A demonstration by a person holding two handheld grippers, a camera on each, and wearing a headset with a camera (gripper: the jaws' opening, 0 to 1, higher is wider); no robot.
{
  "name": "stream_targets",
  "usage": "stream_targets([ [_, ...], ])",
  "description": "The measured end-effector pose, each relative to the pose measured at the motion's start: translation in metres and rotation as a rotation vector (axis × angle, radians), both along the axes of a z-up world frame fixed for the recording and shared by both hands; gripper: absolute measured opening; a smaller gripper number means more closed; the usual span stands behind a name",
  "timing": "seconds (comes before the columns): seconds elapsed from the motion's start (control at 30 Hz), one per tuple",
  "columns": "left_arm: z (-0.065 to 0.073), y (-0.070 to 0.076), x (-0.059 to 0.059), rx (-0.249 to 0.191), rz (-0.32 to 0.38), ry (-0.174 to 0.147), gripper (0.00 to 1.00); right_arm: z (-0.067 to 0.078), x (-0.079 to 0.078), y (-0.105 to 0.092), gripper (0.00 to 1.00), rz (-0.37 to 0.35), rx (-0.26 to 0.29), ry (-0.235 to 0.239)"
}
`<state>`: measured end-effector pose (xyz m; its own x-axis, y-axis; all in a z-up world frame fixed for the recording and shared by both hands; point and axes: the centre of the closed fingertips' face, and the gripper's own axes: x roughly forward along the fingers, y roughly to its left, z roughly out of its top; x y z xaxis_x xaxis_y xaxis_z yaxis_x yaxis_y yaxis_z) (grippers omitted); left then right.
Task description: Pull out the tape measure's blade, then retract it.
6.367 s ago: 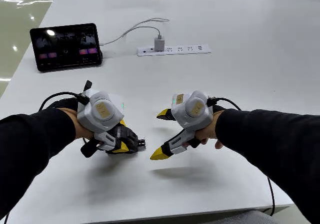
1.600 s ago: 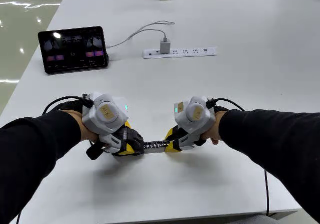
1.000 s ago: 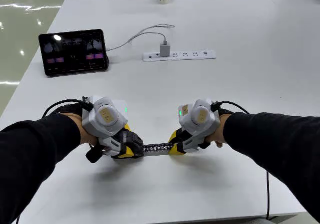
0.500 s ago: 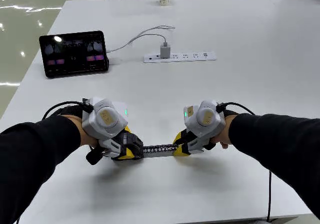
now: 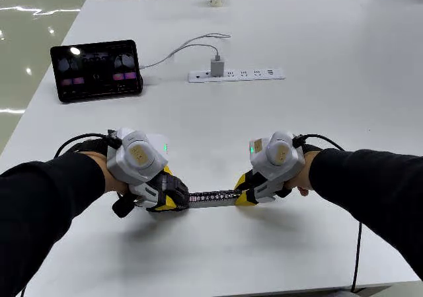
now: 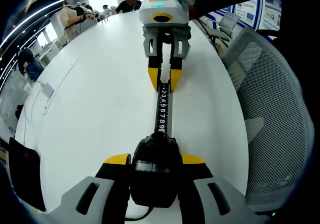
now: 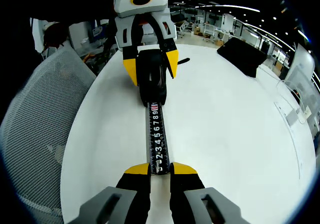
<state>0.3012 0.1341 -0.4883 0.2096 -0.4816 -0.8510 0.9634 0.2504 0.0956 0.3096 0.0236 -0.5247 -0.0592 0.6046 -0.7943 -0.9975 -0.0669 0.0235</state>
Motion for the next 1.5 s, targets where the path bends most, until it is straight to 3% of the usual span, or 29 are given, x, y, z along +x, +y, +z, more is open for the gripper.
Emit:
stream_targets([
  [1.5, 0.003, -0.001, -0.004, -0.004, -0.011, -0.005, 0.31, 0.002, 0.004, -0.029, 0.1, -0.019, -0.015, 0.006],
])
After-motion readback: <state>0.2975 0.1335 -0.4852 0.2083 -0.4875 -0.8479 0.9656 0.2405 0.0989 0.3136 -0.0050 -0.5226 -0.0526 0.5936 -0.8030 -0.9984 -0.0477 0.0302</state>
